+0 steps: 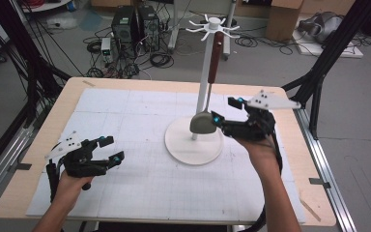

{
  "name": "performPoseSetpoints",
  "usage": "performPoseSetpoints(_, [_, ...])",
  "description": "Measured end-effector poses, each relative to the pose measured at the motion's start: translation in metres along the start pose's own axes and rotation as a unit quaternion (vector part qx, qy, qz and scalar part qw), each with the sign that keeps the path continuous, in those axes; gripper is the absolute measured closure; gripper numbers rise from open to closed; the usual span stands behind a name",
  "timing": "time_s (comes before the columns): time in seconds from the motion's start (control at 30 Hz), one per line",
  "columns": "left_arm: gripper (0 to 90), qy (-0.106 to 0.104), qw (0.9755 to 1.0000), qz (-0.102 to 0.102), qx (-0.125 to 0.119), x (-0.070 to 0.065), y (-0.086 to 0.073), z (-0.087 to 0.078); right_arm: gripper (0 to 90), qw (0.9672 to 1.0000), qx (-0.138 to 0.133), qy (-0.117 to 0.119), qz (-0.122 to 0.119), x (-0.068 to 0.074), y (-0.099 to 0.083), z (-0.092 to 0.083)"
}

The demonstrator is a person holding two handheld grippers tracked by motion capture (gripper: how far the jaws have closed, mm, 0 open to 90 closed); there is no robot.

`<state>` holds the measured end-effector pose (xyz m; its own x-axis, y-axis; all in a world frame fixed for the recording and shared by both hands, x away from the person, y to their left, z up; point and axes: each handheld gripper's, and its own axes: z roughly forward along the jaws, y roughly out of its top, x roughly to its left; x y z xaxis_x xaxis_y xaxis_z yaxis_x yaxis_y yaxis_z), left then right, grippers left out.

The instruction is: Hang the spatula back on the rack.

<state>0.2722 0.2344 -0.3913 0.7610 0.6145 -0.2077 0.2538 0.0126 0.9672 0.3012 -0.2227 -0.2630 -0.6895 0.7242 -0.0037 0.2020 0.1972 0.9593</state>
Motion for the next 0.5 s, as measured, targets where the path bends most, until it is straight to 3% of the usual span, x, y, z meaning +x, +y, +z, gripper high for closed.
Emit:
performPoseSetpoints(0.2, [22.0,0.022,0.9996,0.015,-0.011,0.004,-0.004,-0.002,20.0,0.9991,0.022,-0.032,-0.016,-0.001,-0.061,-0.019])
performPoseSetpoints(0.33, [21.7,0.033,0.9991,0.022,-0.012,0.007,-0.005,-0.004,19.4,0.9975,0.023,-0.063,-0.024,0.001,-0.097,-0.034])
performPoseSetpoints(0.5, [21.7,0.037,0.9991,0.013,-0.014,0.009,-0.008,-0.006,19.4,0.9956,0.031,-0.088,-0.001,0.002,-0.133,-0.048])
